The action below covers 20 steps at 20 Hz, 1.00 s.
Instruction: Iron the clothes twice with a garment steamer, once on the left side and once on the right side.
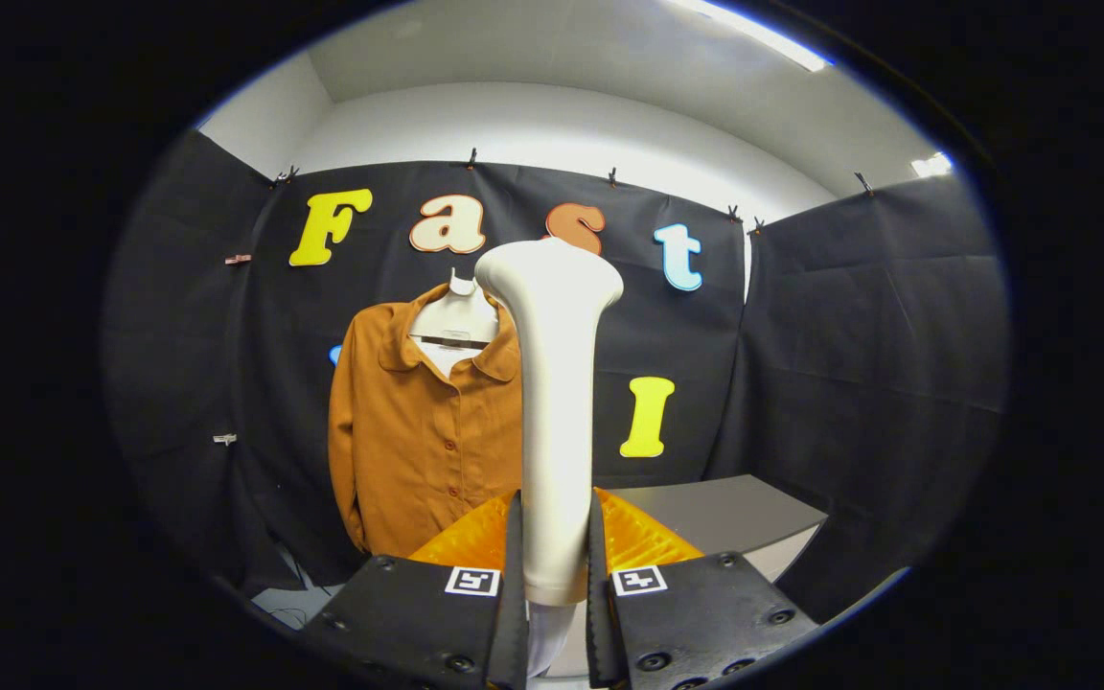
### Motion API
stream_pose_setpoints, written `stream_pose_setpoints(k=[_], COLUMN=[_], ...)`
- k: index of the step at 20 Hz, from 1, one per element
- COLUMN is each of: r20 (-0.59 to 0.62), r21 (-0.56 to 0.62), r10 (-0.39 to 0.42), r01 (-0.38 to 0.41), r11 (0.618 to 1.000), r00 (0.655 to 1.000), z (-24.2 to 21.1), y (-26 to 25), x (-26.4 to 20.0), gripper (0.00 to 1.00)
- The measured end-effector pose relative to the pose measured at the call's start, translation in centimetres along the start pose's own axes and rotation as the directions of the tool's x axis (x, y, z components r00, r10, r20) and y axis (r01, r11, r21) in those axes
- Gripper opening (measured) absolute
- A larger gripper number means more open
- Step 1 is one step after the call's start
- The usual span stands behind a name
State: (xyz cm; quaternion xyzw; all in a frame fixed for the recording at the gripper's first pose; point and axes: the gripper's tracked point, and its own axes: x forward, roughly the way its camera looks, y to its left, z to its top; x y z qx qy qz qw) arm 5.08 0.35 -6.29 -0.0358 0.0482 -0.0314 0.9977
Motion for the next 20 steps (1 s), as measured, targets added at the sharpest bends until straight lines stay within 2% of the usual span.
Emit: stream_pose_setpoints(k=[20], r20=[0.016], r21=[0.002], r10=[0.014], r01=[-0.014], r11=[1.0], r00=[1.0], z=[0.87], y=[0.43], x=[0.03], gripper=[0.28])
